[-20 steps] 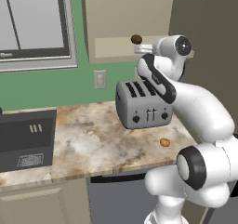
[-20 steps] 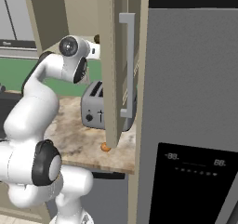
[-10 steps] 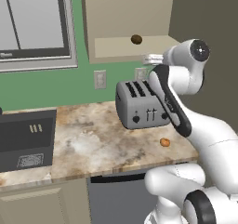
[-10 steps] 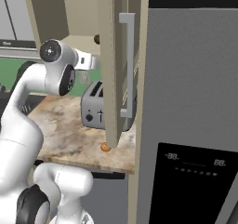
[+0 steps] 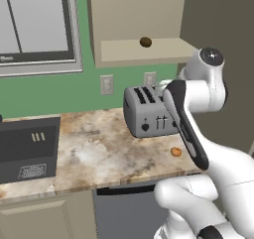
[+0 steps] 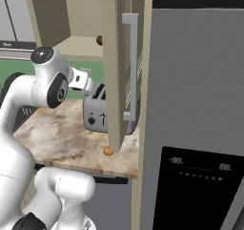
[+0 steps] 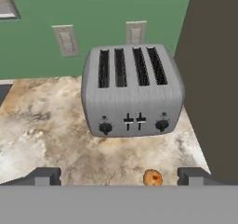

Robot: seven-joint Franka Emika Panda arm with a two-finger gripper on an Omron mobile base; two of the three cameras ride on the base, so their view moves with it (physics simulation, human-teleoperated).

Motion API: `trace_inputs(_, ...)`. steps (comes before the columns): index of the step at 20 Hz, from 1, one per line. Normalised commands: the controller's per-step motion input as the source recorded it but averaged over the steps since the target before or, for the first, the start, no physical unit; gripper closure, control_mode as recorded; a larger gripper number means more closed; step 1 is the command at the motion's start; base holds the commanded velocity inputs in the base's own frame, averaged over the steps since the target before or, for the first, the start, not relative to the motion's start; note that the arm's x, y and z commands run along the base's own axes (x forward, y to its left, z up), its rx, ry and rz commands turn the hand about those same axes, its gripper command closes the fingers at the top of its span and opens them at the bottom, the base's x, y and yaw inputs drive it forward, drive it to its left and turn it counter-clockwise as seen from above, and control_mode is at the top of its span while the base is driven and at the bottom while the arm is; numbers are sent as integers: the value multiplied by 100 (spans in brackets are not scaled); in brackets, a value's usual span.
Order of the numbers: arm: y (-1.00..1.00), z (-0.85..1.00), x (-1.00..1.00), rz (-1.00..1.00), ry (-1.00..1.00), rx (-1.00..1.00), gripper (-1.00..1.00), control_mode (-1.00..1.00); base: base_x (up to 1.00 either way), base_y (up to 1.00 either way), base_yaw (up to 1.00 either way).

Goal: Pick the kiwi, tangerine from the counter and place them in the cabinet. Then close the cabinet.

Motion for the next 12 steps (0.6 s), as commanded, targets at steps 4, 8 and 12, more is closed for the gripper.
trace_inputs(4, -13, -77, 0, 0, 34, -1, -100, -100, 0, 0, 0)
trace_inputs(8, -20, -82, 3, 0, 34, 0, -100, -100, 0, 0, 0)
trace_inputs(12, -21, -76, 12, 0, 33, 0, -100, -100, 0, 0, 0)
